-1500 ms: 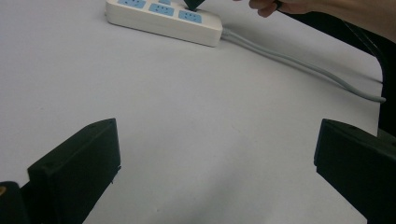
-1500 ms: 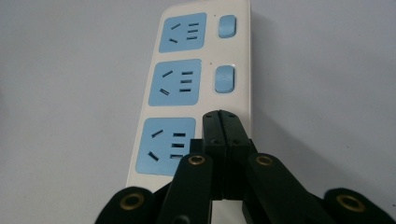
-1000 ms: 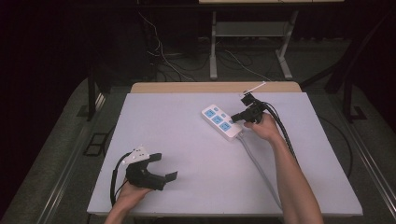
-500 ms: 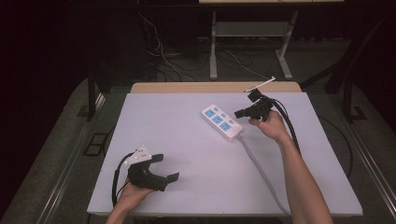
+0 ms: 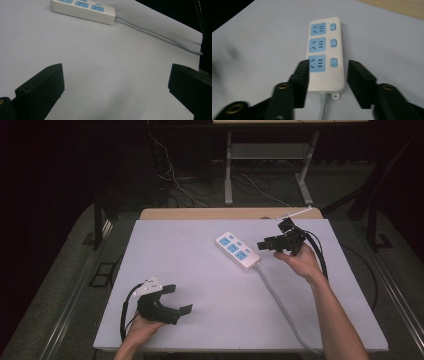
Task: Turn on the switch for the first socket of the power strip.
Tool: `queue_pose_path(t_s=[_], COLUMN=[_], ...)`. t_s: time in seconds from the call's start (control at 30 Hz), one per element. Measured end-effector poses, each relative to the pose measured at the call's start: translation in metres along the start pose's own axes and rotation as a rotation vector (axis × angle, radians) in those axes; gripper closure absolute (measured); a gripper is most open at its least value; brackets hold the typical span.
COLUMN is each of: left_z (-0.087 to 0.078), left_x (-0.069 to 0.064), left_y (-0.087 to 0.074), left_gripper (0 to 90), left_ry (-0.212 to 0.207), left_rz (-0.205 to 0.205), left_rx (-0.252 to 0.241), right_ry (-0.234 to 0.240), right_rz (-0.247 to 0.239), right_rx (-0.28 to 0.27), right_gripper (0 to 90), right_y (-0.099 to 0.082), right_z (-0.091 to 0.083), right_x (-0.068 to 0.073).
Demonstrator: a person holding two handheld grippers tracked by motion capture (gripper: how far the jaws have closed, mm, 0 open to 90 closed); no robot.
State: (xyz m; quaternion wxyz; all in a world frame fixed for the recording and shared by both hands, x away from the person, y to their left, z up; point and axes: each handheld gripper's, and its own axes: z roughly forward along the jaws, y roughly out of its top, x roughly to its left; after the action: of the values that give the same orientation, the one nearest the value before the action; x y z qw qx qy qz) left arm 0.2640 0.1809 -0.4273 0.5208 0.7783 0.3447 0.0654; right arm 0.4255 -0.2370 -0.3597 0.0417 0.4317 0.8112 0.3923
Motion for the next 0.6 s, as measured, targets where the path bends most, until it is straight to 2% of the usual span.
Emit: queue_pose_path(t_s=[0.07,0.1,0.13,0.17,0.23,0.27,0.6], left_z=[0.0,0.0,0.0,0.0,0.0,0.0,0.0], left_x=[0.0,0.001,0.001,0.001,0.001,0.001,0.001], left_y=[0.0,0.0,0.0,0.0,0.0,0.0,0.0], left_gripper=[0.0,0.0,0.0,0.0,0.0,0.0,0.0], left_ry=[0.0,0.001,0.002,0.002,0.002,0.002,0.006], left_rz=[-0.002,-0.004,-0.005,-0.006,-0.007,-0.007,-0.008], left_rx=[-0.002,-0.005,-0.006,-0.007,-0.007,-0.007,-0.008], right_ry=[-0.006,-0.006,-0.017,-0.016,-0.018,-0.013,0.025], right_rz=[-0.002,-0.002,-0.001,0.007,0.014,0.014,0.021], right_rx=[0.014,0.014,0.016,0.004,-0.007,0.0,-0.026], right_gripper=[24.6,24.6,14.9,9.4,9.4,0.7,0.2], right_y=[-0.004,-0.004,-0.006,-0.009,-0.01,-0.013,-0.034], right_z=[-0.003,-0.003,-0.005,-0.01,-0.013,-0.016,-0.031], right_x=[0.001,0.001,0.002,0.004,0.004,0.006,0.013])
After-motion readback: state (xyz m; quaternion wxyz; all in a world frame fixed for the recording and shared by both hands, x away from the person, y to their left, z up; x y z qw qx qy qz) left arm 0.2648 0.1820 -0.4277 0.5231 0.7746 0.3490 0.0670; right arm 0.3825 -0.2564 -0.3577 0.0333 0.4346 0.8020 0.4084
